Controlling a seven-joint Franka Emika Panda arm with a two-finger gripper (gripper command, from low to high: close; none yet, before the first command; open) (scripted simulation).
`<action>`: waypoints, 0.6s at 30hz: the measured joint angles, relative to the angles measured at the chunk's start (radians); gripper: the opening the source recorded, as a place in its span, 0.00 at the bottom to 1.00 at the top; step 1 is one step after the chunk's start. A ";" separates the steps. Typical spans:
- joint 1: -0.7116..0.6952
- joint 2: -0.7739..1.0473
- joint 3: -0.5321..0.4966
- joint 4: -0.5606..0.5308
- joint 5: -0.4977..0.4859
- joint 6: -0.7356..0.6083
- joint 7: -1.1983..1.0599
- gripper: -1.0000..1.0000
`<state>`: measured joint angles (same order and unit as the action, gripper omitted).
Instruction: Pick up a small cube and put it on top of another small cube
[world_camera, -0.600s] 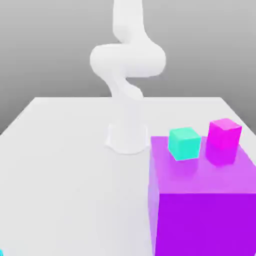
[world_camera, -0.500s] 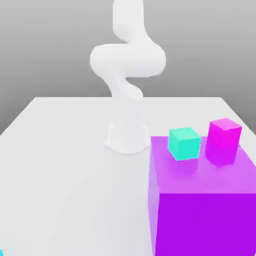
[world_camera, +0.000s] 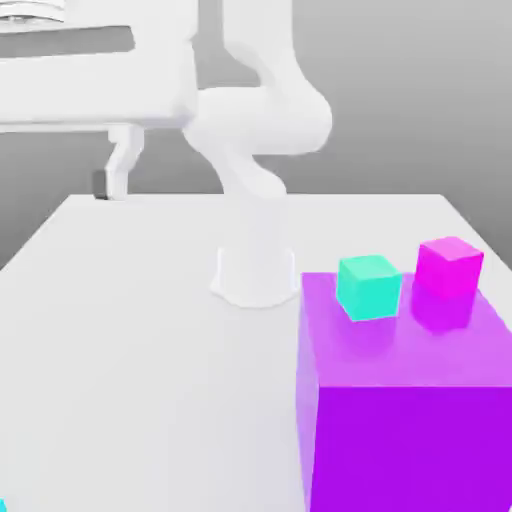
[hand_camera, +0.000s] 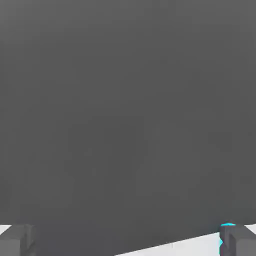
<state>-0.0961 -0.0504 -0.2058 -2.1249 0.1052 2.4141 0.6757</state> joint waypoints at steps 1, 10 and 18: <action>-0.012 0.037 -0.006 0.009 0.010 0.005 -0.009 0.50; -0.105 0.366 -0.034 0.086 0.082 0.052 -0.081 0.50; -0.197 0.655 -0.022 0.154 0.130 0.140 -0.128 0.50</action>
<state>-0.2928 0.6050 -0.2282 -1.9709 0.2350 2.5540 0.5474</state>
